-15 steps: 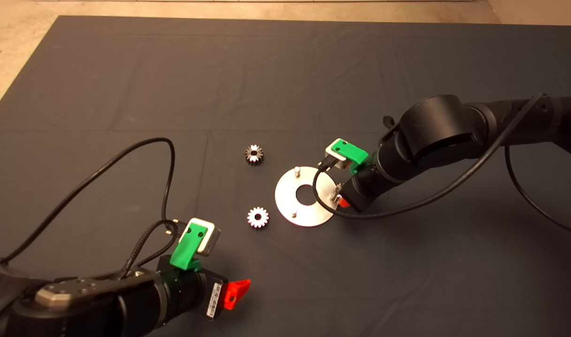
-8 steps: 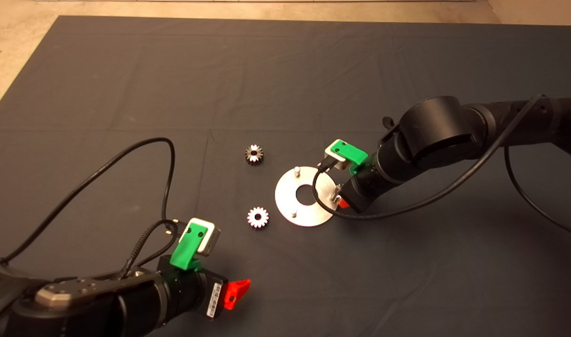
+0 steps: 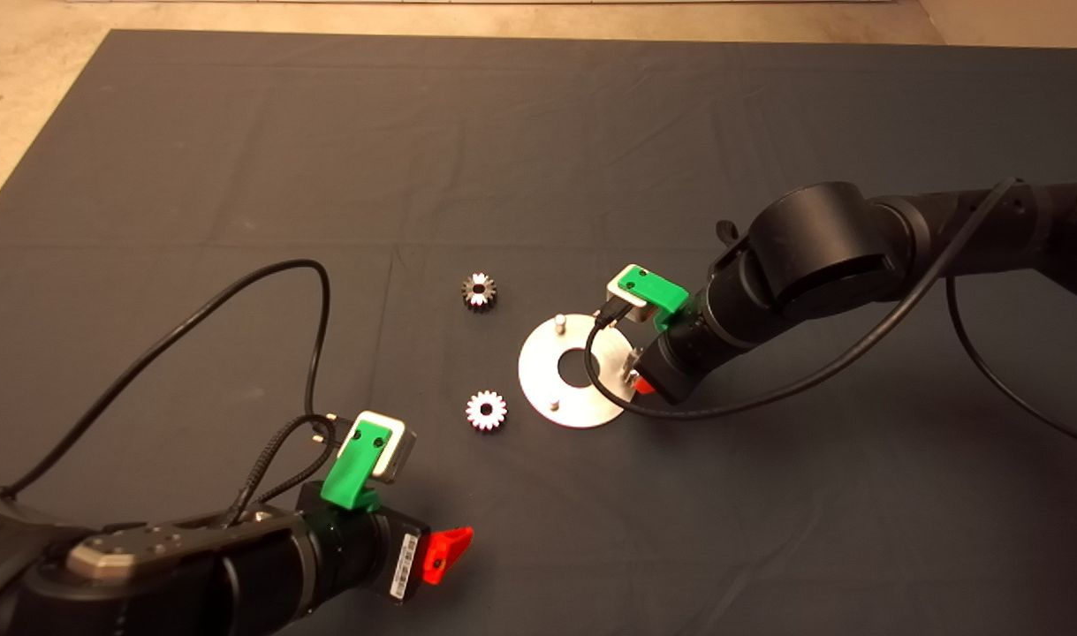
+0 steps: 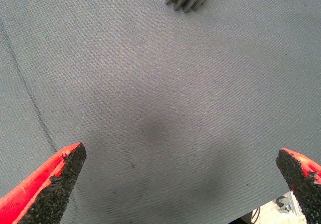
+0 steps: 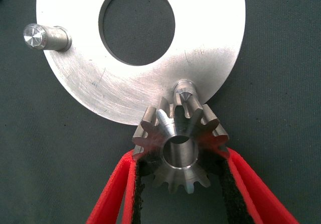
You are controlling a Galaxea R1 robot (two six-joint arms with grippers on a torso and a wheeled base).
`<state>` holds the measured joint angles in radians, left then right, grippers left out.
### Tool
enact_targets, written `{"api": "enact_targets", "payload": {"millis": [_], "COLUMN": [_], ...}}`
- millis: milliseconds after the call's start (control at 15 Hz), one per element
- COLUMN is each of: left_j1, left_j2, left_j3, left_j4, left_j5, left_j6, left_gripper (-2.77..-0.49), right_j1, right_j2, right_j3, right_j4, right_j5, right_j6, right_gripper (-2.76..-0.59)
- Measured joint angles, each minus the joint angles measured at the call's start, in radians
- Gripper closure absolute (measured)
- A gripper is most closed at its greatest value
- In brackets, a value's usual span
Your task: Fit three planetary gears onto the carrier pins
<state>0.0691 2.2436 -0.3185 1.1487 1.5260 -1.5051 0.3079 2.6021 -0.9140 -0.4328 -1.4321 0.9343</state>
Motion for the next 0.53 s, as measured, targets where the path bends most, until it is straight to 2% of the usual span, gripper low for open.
{"api": "enact_targets", "payload": {"millis": [267,400,533], "left_j1": [0.000,0.000,0.000], "left_j2": [0.000,0.000,0.000], "left_j3": [0.000,0.000,0.000], "left_j4": [0.000,0.000,0.000], "left_j5": [0.000,0.000,0.000], "left_j6": [0.000,0.000,0.000], "left_gripper": [-2.76,-2.76,-2.76], "right_j1": [0.000,0.000,0.000], "right_j2": [0.000,0.000,0.000], "right_j3": [-0.014,-0.021,-0.027], "right_j4": [0.000,0.000,0.000], "right_j5": [0.000,0.007,0.031], "right_j6": [-0.021,-0.021,-0.022], "right_gripper": [-0.92,-0.92,-0.92]}}
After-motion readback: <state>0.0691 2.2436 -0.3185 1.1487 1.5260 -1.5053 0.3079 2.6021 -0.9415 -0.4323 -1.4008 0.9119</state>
